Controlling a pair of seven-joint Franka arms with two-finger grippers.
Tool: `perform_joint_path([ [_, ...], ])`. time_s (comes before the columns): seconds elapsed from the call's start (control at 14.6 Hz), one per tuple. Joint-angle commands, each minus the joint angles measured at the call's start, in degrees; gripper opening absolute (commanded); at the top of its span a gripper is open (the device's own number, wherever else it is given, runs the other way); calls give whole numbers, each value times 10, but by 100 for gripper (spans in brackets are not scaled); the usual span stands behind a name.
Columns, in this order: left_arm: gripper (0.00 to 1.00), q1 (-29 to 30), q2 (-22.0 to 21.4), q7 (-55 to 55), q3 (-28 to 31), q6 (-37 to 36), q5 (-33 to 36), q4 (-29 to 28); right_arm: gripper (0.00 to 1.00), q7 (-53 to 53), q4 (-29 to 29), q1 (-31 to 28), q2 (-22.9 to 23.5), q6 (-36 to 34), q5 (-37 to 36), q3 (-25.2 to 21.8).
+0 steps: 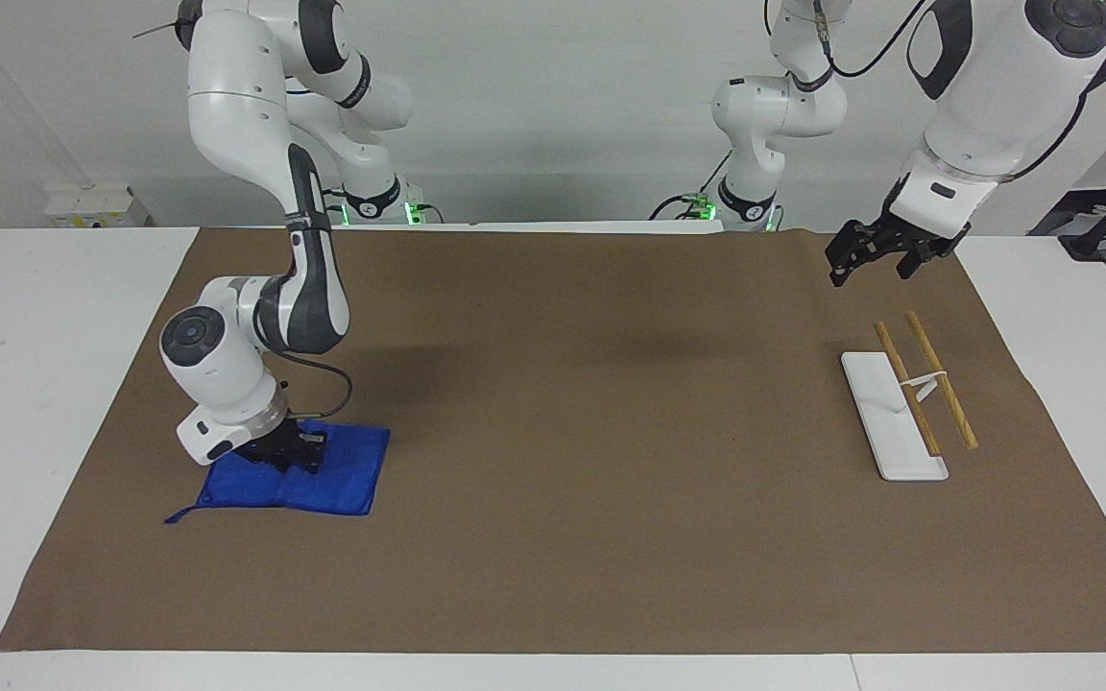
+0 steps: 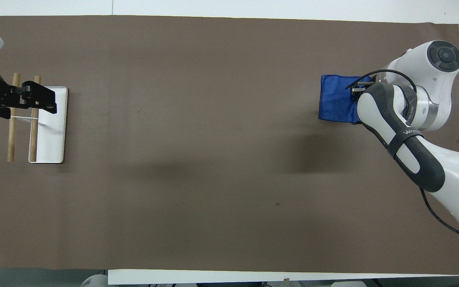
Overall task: Right arm passes towel to left arm to hang
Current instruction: 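Reach the right gripper down to the blue towel's edge, then grasp the blue towel with the right gripper and lift it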
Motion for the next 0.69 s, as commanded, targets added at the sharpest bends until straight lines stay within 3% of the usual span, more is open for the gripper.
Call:
perform_joint_path([
  [0.0,98,-6,-10,-11,2,-5,0,-10,1,-14,20,0,4,-47,-1,1],
  [0.27,96,-6,-9,-54,1,-4,0,-7,0,-7,80,1,-13,-179,16,20],
  [0.62,96,-6,-9,-131,-11,-1,-3,-4,0,74,90,2,-94,-303,182,55],
])
